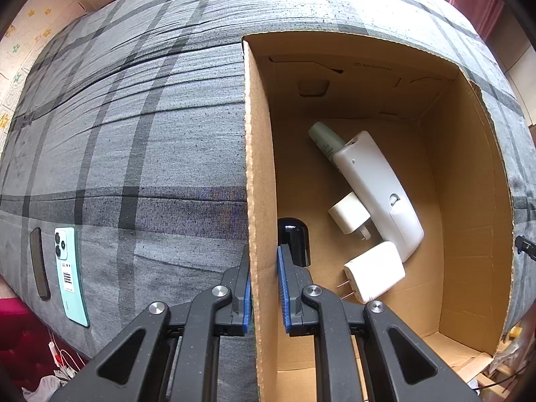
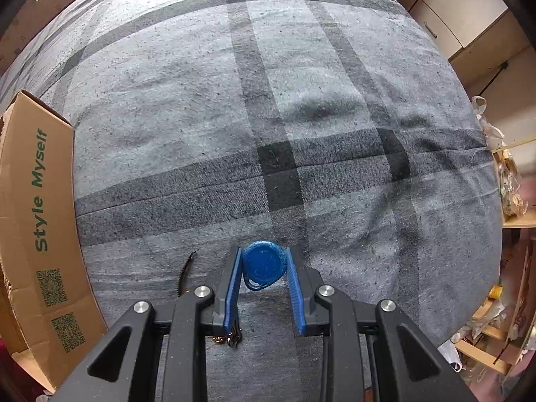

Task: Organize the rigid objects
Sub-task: 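Close the right gripper on the blue key fob, then carry the blue fob with the right gripper into the box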

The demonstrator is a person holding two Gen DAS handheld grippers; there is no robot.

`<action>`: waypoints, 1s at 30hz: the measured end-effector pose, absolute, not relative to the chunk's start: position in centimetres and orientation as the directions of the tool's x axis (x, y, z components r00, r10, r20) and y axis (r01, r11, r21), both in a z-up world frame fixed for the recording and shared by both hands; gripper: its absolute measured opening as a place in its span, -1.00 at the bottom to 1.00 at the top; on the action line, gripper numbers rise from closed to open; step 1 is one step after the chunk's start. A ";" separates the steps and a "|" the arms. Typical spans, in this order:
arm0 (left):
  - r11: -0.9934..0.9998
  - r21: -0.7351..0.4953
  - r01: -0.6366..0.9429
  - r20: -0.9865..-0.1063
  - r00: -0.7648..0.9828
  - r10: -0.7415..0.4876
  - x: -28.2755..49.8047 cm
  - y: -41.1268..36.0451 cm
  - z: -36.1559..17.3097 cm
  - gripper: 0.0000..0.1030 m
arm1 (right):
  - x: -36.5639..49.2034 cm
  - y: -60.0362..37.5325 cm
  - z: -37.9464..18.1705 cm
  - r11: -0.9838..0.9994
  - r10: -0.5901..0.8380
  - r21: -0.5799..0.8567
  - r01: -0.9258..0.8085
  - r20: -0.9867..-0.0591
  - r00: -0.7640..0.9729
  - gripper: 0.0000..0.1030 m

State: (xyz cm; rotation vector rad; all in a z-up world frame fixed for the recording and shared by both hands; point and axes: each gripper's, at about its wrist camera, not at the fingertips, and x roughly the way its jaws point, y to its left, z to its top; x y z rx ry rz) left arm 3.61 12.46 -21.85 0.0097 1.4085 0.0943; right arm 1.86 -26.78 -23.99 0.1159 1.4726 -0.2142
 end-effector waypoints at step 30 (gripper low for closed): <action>0.997 0.056 -0.056 -0.985 0.162 0.064 3.5 12.5 -21.7 -0.73 | 4.6 -15.5 -15.9 0.997 0.072 0.060 -0.056 -0.969 0.236 -0.46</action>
